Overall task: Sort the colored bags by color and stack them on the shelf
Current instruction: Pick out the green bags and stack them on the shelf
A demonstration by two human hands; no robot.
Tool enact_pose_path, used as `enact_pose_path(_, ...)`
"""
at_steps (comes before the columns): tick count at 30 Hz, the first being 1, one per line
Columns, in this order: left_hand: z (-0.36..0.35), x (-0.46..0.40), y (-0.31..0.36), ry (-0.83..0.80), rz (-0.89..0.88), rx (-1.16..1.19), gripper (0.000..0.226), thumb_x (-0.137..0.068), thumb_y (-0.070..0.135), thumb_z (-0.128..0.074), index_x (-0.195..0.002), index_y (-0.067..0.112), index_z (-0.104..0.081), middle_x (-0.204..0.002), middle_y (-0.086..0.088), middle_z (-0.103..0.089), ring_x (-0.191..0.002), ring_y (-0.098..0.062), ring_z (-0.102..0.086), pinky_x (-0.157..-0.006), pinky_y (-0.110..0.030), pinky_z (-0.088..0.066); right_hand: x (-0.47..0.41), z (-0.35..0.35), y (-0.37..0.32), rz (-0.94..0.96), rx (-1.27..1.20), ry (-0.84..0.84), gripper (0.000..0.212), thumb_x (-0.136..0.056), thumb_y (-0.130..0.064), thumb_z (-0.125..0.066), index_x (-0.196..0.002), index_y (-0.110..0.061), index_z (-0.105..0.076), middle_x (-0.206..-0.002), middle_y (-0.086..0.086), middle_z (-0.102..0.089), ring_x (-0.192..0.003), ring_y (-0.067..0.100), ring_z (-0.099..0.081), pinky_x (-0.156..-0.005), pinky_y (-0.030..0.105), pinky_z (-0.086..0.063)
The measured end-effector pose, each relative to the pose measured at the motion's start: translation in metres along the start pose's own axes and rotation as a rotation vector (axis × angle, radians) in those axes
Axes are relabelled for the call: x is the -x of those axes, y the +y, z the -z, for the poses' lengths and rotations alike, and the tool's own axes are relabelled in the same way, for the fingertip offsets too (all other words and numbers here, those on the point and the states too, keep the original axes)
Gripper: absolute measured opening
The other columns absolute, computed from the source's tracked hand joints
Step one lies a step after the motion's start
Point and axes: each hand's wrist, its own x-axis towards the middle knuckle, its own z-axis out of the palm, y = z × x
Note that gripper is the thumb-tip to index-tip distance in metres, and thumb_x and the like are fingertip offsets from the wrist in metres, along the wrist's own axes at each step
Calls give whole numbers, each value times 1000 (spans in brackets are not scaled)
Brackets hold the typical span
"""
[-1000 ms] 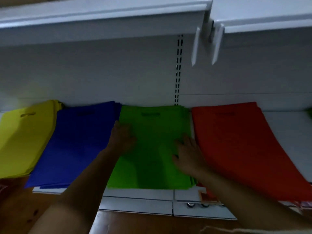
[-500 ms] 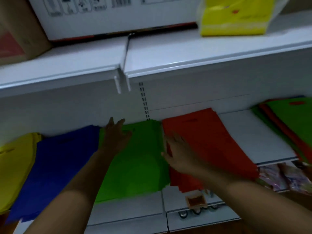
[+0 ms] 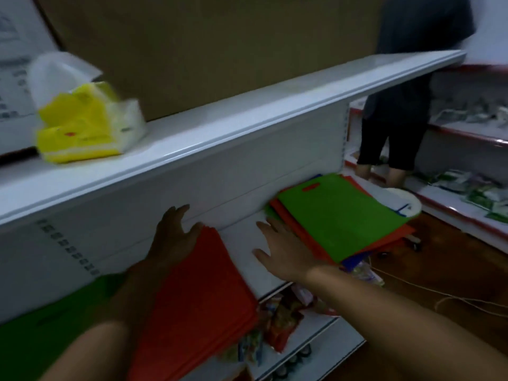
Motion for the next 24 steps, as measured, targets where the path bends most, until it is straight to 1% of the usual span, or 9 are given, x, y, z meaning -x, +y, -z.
enact_pose_path(3,-56,-23,63,-44,-23,65,59,-93,36,-58,-146,21,-37,-156,-7,-26,-143,-23,-26,-117,-37,-24,-4,36,71,-73,-16,32,69,-98,-41,-48,-154,-15,-17,-161,9,-13,-147,28,-16,-116,35,-20)
enact_pose_path(7,-127,-44,124,-141,-1,113,61,-92,30,-61,-146,14,-37,-152,-9,-34,-139,-24,-33,-114,-36,-29,-9,70,156,-180,-44,2,68,-99,-39,-48,-154,-16,-16,-161,11,-10,-148,31,-13,-118,42,-21)
enact_pose_path(10,-170,-56,153,-214,66,142,62,-92,29,-62,-145,12,-36,-150,-10,-39,-135,-26,-39,-111,-37,-33,-16,82,209,-249,-36,-10,69,-98,-35,-52,-154,-15,-16,-161,12,-10,-148,32,-12,-118,44,-21)
enact_pose_path(12,-196,-64,160,-263,132,155,64,-89,30,-66,-144,13,-39,-145,-9,-45,-131,-27,-45,-108,-39,-37,-19,83,238,-298,-13,-24,71,-98,-35,-52,-154,-15,-13,-161,14,-7,-148,34,-8,-118,44,-17)
enact_pose_path(15,-234,-77,152,-345,229,186,61,-75,47,-66,-131,29,-51,-129,0,-61,-114,-23,-59,-100,-45,-47,-23,79,277,-372,47,-76,75,-98,-40,-48,-155,-17,-6,-161,20,1,-148,37,4,-120,46,-7)
enact_pose_path(16,-245,-79,148,-373,254,197,60,-73,49,-64,-129,31,-52,-125,2,-63,-110,-22,-61,-97,-45,-49,-24,78,287,-395,68,-92,75,-98,-42,-46,-155,-17,-4,-160,22,3,-148,38,8,-119,47,-5)
enact_pose_path(18,-261,-82,145,-404,289,208,63,-77,44,-63,-135,27,-47,-129,0,-60,-113,-24,-58,-98,-45,-48,-26,74,303,-419,91,-121,76,-98,-46,-42,-155,-17,-2,-160,24,5,-147,40,11,-119,49,-2)
enact_pose_path(21,-267,-81,156,-370,314,206,58,-84,32,-65,-138,22,-45,-130,-4,-59,-114,-27,-58,-98,-46,-48,-28,72,312,-410,84,-141,76,-97,-51,-42,-154,-18,-3,-160,20,1,-148,39,5,-119,50,-5)
enact_pose_path(24,-267,-85,164,-304,332,227,52,-86,23,-65,-136,21,-48,-126,-4,-61,-107,-25,-60,-93,-42,-51,-31,75,314,-348,114,-60,76,-94,-54,-45,-153,-20,-13,-157,12,-18,-146,34,-14,-117,48,-14)
